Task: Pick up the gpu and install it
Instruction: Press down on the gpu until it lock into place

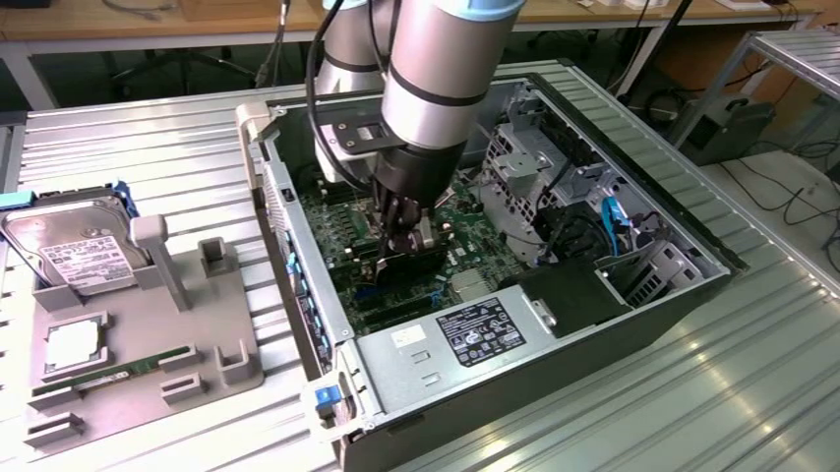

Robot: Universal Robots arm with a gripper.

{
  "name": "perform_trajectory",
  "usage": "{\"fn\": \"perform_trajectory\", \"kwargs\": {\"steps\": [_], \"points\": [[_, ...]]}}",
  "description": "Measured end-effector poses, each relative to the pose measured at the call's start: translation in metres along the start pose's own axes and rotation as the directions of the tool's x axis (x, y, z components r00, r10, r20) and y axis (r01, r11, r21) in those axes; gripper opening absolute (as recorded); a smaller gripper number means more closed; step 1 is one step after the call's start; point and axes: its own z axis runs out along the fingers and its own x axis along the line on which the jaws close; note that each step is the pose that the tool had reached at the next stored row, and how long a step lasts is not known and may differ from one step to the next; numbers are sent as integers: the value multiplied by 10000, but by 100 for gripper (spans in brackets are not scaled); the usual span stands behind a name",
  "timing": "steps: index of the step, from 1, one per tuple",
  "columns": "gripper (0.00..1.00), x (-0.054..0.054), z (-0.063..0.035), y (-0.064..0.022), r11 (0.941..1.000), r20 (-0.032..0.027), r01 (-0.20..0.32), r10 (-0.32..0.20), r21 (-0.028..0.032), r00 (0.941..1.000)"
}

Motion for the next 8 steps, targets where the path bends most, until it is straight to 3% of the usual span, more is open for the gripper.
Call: {"fn": "perform_trajectory", "kwargs": {"steps": [8], "points": [[11,-27,23,30,10000,-12,2,-2,52,10000]]}}
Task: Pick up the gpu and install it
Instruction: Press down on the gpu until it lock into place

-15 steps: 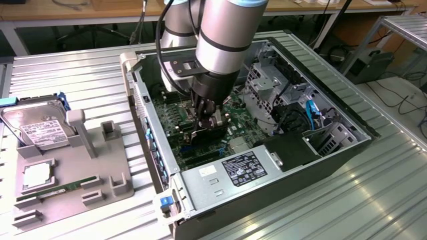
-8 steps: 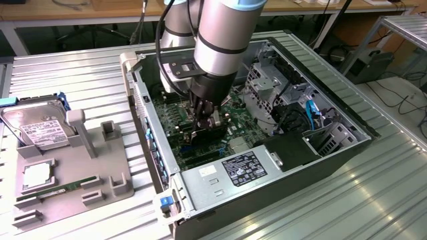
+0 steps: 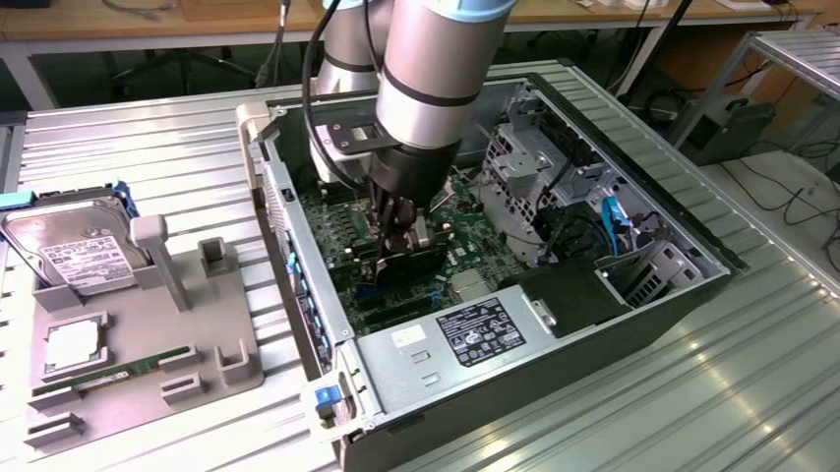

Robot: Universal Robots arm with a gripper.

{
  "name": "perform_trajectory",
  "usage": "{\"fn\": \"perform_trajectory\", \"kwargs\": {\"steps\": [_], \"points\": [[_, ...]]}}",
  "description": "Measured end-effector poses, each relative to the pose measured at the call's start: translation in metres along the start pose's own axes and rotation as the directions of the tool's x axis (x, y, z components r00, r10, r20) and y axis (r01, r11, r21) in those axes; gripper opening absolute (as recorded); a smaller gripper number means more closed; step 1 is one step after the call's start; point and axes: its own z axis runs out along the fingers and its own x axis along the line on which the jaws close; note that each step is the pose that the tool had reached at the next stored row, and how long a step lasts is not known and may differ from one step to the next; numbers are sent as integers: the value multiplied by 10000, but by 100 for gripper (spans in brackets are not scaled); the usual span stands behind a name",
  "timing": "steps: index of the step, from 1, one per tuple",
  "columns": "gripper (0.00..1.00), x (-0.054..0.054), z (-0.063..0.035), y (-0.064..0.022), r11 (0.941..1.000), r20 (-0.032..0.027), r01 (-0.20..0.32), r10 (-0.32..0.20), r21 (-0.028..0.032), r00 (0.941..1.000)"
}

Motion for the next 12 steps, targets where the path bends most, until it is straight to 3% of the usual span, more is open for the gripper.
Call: {"fn": "perform_trajectory", "kwargs": {"steps": [12], "points": [[11,-7,87,19,10000,-23,2,-2,51,10000]]}}
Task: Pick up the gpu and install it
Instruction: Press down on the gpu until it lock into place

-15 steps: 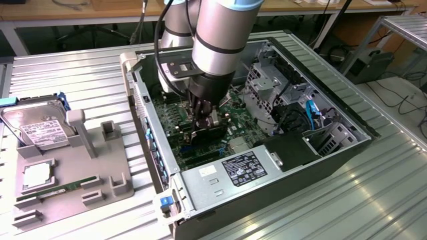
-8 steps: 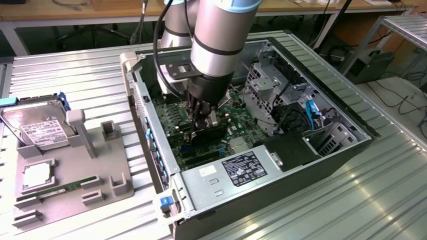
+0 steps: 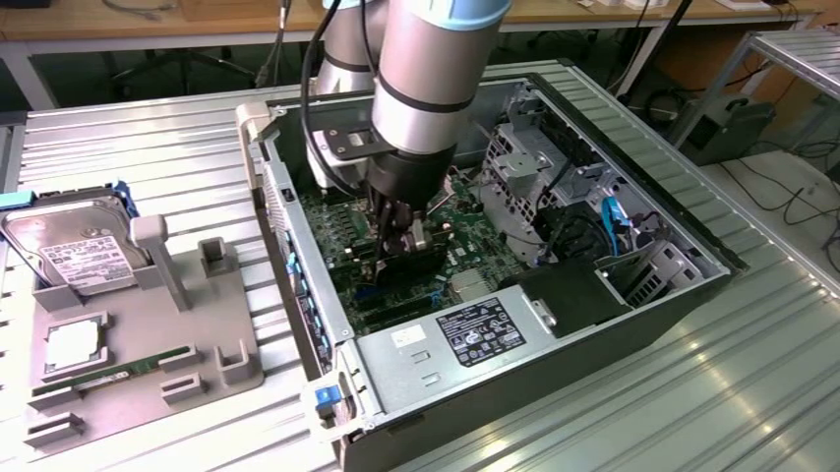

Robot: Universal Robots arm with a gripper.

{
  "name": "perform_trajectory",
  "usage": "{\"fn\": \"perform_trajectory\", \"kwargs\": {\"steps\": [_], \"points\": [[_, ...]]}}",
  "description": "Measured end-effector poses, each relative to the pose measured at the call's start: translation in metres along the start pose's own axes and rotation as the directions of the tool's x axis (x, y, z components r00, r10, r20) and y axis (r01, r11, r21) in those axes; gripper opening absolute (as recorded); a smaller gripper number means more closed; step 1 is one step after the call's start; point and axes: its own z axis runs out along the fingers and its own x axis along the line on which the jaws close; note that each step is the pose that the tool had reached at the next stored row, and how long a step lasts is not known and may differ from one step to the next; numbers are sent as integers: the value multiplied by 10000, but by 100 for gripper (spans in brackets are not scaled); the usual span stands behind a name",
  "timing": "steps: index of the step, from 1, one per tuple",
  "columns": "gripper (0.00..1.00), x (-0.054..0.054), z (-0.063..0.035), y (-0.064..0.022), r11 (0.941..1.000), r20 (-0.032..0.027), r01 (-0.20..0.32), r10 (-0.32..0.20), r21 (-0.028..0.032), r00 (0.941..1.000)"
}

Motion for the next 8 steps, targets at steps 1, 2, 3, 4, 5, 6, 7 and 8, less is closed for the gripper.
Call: {"fn": "perform_trajectory", "kwargs": {"steps": [1,2,3,4,5,6,7,8], "points": [[11,0,7,1,10000,-1,0,0,1,10000],[11,1,9,4,10000,-19,-1,1,-1,10000],[11,1,14,5,10000,-25,0,0,-2,10000],[11,2,17,7,10000,-28,0,0,-3,10000],[11,1,18,7,10000,-28,0,0,-3,10000],[11,-1,8,8,10000,-10,-1,1,6,10000],[11,-8,-130,14,10000,-20,-2,2,1,10000],[11,-15,-266,18,10000,-19,0,0,2,10000]]}}
